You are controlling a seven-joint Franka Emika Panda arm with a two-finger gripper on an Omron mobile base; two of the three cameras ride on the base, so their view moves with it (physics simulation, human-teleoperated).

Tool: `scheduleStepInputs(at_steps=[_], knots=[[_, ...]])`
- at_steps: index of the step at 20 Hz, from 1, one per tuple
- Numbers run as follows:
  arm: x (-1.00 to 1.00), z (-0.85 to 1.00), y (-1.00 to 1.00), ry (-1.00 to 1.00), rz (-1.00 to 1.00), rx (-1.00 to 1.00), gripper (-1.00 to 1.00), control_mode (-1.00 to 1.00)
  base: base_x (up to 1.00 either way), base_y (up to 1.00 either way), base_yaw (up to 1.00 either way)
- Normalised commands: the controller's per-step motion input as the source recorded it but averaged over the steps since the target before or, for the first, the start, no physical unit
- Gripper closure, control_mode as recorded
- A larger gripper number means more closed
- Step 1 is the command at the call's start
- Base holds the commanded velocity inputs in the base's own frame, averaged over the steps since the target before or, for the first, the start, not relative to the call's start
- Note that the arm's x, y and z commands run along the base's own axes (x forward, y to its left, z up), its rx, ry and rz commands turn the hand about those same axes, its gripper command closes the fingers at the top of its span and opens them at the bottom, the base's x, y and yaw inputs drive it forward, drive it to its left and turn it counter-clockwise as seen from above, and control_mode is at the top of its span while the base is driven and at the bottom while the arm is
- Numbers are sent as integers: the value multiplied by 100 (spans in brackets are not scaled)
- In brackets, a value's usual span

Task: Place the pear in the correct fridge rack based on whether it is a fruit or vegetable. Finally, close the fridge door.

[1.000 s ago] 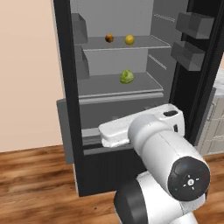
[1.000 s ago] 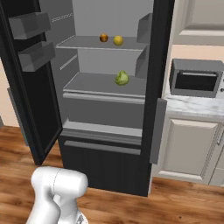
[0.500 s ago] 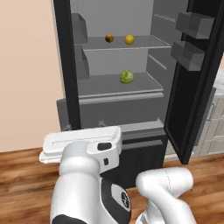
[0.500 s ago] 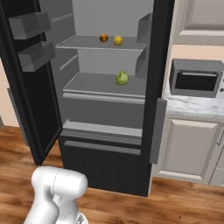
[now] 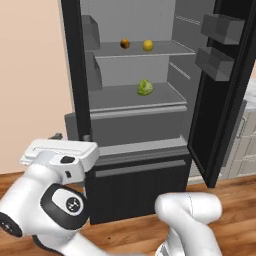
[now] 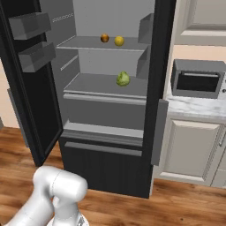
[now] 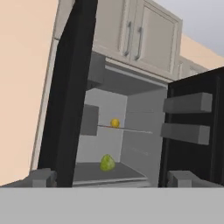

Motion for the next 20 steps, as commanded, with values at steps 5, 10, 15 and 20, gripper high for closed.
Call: scheduleStepInputs(at_steps=[5, 10, 15, 20], knots=[[59, -29, 21, 0, -13, 0, -100, -100, 0, 0, 0], [72, -11, 33, -1, -17, 0, -100, -100, 0, 0, 0], [71, -8, 23, 0, -15, 0, -100, -100, 0, 0, 0], [67, -6, 21, 0, -14, 0, -100, -100, 0, 0, 0]])
